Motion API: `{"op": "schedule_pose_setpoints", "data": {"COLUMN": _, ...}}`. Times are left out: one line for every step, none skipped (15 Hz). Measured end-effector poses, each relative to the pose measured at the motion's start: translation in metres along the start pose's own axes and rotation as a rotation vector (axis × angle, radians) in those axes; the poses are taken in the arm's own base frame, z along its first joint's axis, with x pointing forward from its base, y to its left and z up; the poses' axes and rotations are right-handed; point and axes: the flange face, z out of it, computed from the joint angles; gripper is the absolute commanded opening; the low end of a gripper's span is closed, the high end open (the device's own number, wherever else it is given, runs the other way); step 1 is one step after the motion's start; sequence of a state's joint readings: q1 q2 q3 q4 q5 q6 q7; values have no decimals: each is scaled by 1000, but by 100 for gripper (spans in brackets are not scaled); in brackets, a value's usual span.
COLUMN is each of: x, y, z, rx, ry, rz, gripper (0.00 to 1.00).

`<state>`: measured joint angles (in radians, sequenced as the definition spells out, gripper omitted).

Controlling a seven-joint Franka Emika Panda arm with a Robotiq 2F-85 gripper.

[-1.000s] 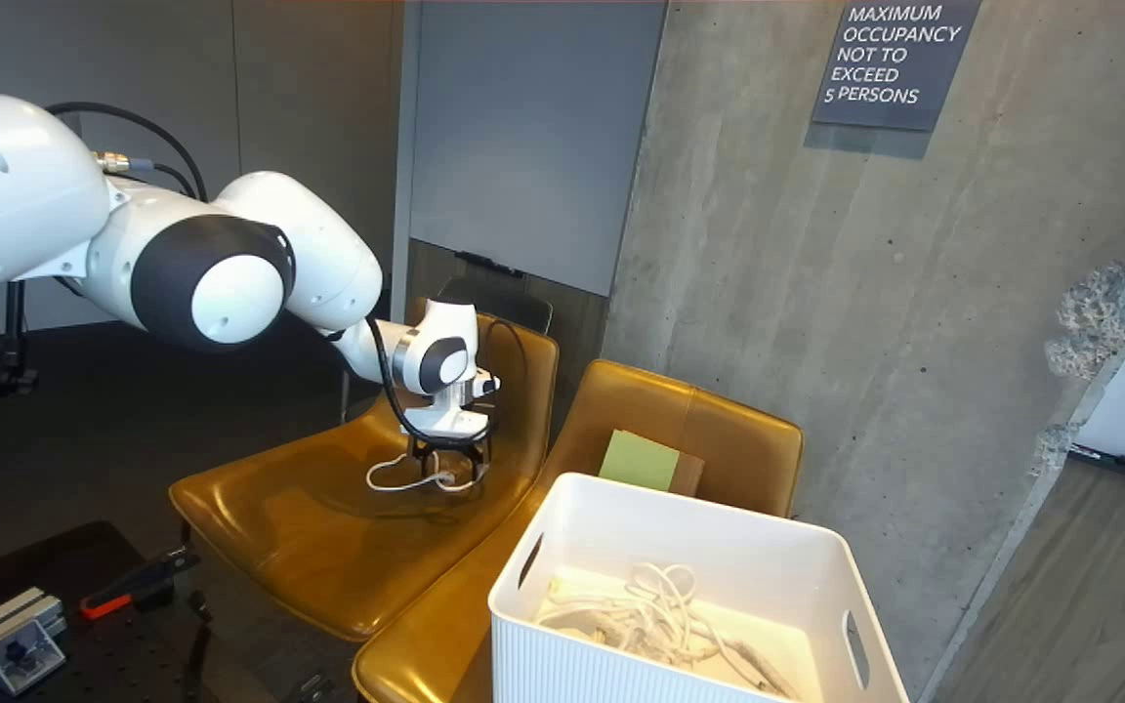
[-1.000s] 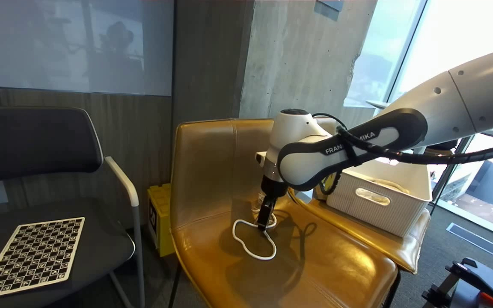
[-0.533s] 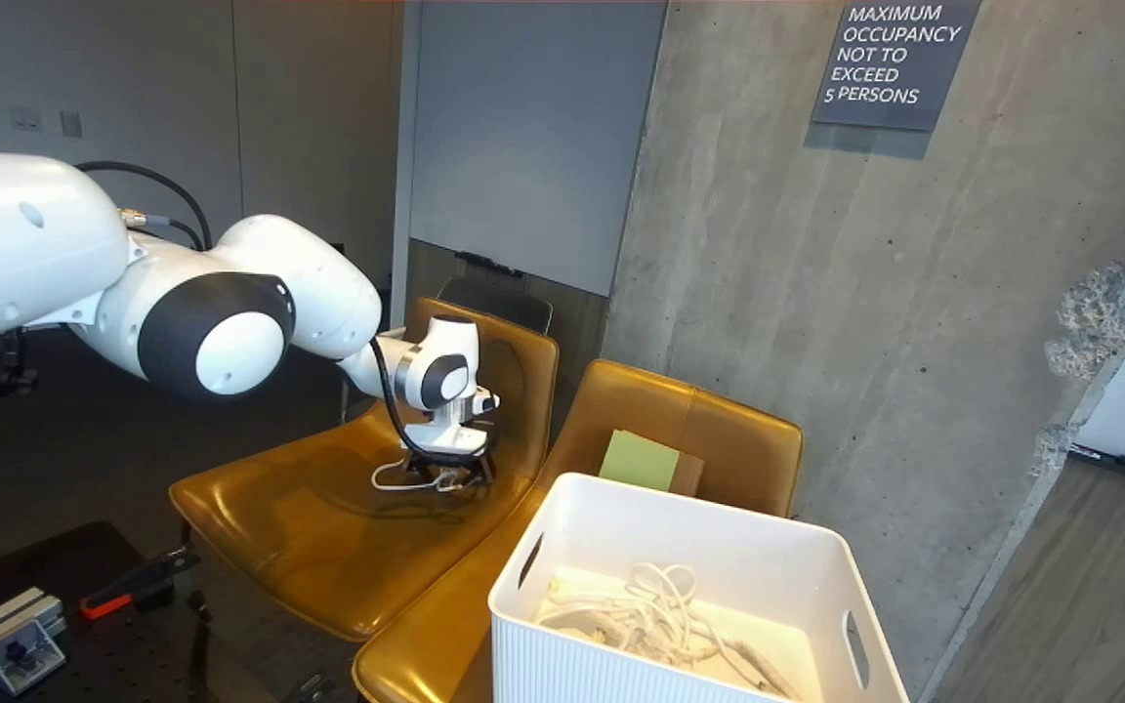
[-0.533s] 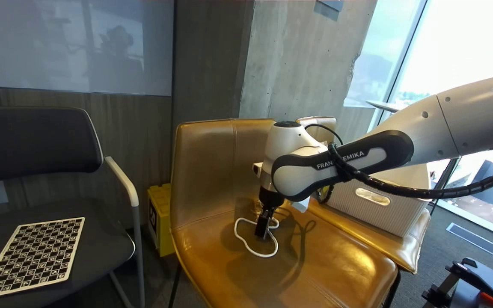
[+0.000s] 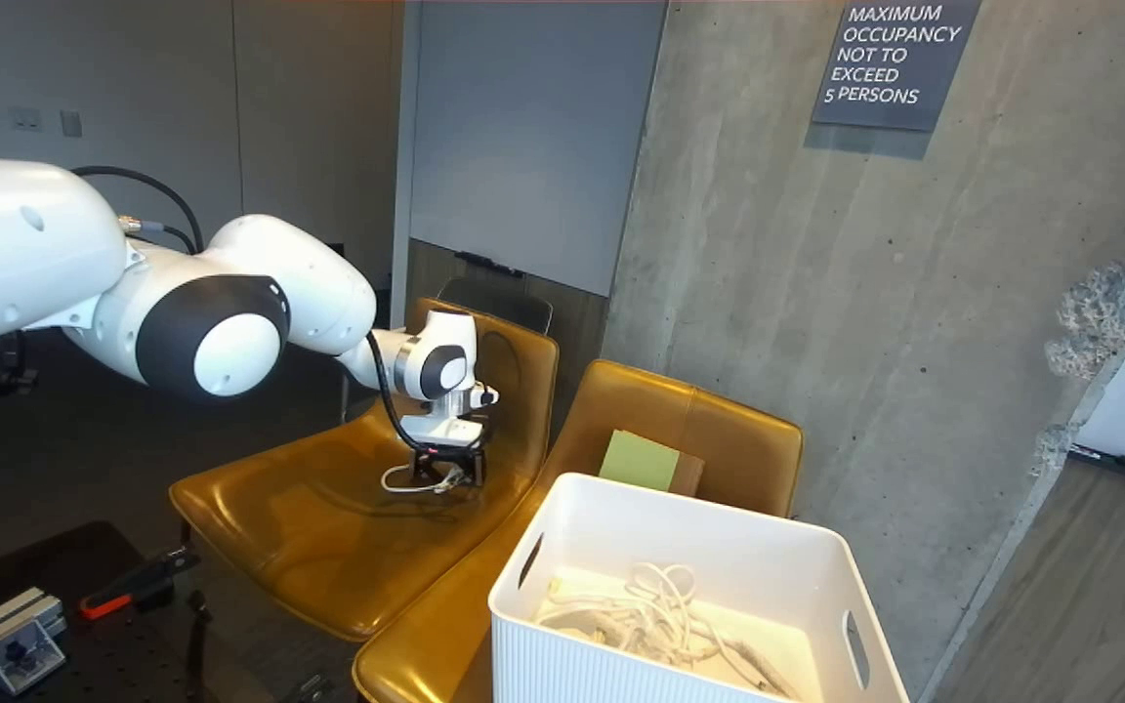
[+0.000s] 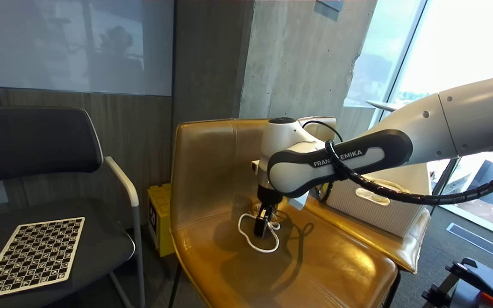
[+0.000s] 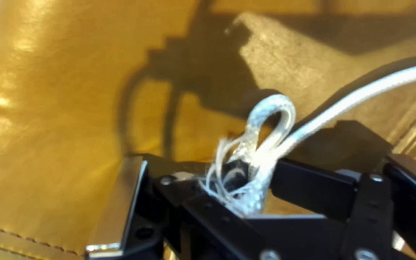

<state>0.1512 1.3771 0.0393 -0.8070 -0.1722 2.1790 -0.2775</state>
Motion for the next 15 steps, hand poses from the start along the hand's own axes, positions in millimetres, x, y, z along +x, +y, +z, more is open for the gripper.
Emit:
{"op": "schedule_pose_setpoints", "data": {"x": 0, "y": 1, "z": -1, "rx": -10, "ry": -1, "rz": 12, "gripper": 0}}
{"op": "schedule_pose_setpoints", "data": {"x": 1, "y": 2, "z": -3, "rx": -20, "ry": -2, "rz": 23, "gripper": 0}}
{"op": "schedule_pose_setpoints", "data": {"x": 0, "y": 4, "z": -5, "rx": -32, "ry": -3, "rz": 35, "gripper": 0}}
{"op": "schedule_pose_setpoints", "data": {"x": 0, "y": 8, "z": -7, "rx": -45, "ry": -4, "rz": 48, "gripper": 0}}
{"op": "schedule_pose_setpoints", "data": {"x": 0, "y": 13, "z": -11, "rx": -61, "ry": -5, "rz": 61, "gripper": 0}}
{"op": "schedule_pose_setpoints", "data": {"x": 0, "y": 18, "z": -17, "rx": -77, "ry": -2, "rz": 74, "gripper": 0}}
{"op": "schedule_pose_setpoints", "data": {"x": 0, "y": 25, "z": -27, "rx": -95, "ry": 4, "rz": 87, "gripper": 0}}
{"op": "schedule_pose_setpoints", "data": {"x": 1, "y": 33, "z": -39, "rx": -113, "ry": 12, "rz": 98, "gripper": 0}}
{"op": "schedule_pose_setpoints", "data": {"x": 1, "y": 41, "z": -56, "rx": -131, "ry": 23, "rz": 109, "gripper": 0}}
{"op": "schedule_pose_setpoints", "data": {"x": 1, "y": 50, "z": -74, "rx": -148, "ry": 34, "rz": 121, "gripper": 0}}
{"op": "schedule_pose_setpoints", "data": {"x": 1, "y": 59, "z": -95, "rx": -165, "ry": 47, "rz": 133, "gripper": 0}}
{"op": "schedule_pose_setpoints", "data": {"x": -1, "y": 67, "z": -116, "rx": -180, "ry": 59, "rz": 145, "gripper": 0}}
{"op": "schedule_pose_setpoints", "data": {"x": -3, "y": 75, "z": -138, "rx": -195, "ry": 70, "rz": 156, "gripper": 0}}
{"op": "schedule_pose_setpoints", "data": {"x": -6, "y": 82, "z": -158, "rx": -209, "ry": 80, "rz": 168, "gripper": 0}}
{"op": "schedule_pose_setpoints", "data": {"x": -10, "y": 88, "z": -179, "rx": -227, "ry": 88, "rz": 178, "gripper": 0}}
